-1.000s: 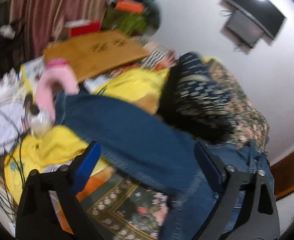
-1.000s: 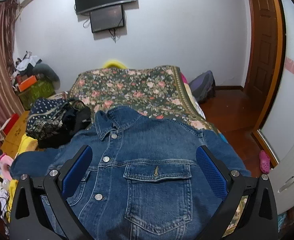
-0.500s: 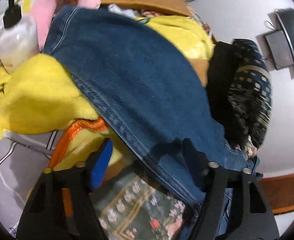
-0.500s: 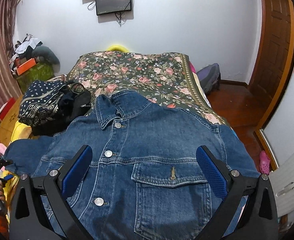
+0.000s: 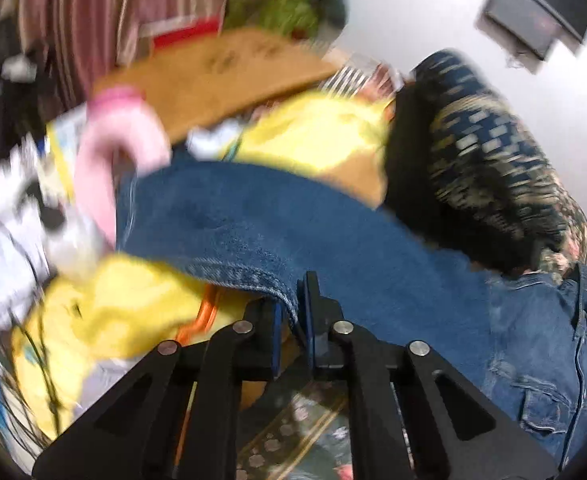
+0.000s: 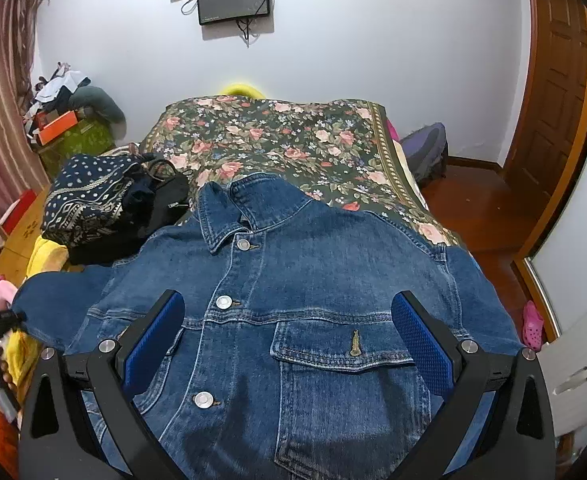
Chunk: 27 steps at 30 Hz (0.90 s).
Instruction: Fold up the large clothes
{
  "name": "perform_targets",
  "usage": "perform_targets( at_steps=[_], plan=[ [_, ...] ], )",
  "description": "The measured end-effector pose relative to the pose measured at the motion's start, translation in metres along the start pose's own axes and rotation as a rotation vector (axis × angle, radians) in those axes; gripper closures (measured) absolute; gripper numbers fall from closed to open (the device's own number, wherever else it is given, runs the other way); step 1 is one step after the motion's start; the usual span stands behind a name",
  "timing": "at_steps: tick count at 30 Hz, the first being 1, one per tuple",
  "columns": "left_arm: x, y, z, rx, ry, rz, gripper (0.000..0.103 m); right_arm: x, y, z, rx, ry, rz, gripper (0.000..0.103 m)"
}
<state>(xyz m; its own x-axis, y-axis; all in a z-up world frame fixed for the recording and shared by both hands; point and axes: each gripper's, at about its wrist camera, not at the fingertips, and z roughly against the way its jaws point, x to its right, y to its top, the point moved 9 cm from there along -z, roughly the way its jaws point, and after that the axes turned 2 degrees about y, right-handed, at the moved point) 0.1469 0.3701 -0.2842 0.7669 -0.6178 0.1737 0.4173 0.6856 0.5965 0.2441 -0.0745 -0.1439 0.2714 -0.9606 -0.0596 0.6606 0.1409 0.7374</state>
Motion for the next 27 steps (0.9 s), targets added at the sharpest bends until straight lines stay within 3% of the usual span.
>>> perform_targets(
  at_steps=[5,9,13,19,23,27],
  plan=[
    [0.049,0.032,0.054,0.135,-0.085,-0.094,0.098,0.003,-0.002,0.008,0.013,0.007,-0.002,0.0],
    [0.114,0.041,0.105,0.221,-0.235,-0.2,0.1,0.008,-0.003,0.01,0.012,0.008,-0.004,0.0],
    [0.179,0.025,0.142,0.233,-0.386,-0.312,0.1,0.013,-0.008,0.011,0.01,0.008,-0.001,0.0],
    [0.266,-0.039,0.152,0.123,-0.531,-0.491,0.1,0.022,-0.016,0.013,0.004,0.018,-0.004,0.0],
    [0.3,-0.096,0.135,-0.027,-0.56,-0.605,0.1,0.028,-0.021,0.017,0.002,0.012,0.0,0.0],
    [0.305,-0.15,0.112,-0.188,-0.549,-0.673,0.1,0.035,-0.026,0.019,-0.002,0.001,-0.005,0.0]
  ],
)
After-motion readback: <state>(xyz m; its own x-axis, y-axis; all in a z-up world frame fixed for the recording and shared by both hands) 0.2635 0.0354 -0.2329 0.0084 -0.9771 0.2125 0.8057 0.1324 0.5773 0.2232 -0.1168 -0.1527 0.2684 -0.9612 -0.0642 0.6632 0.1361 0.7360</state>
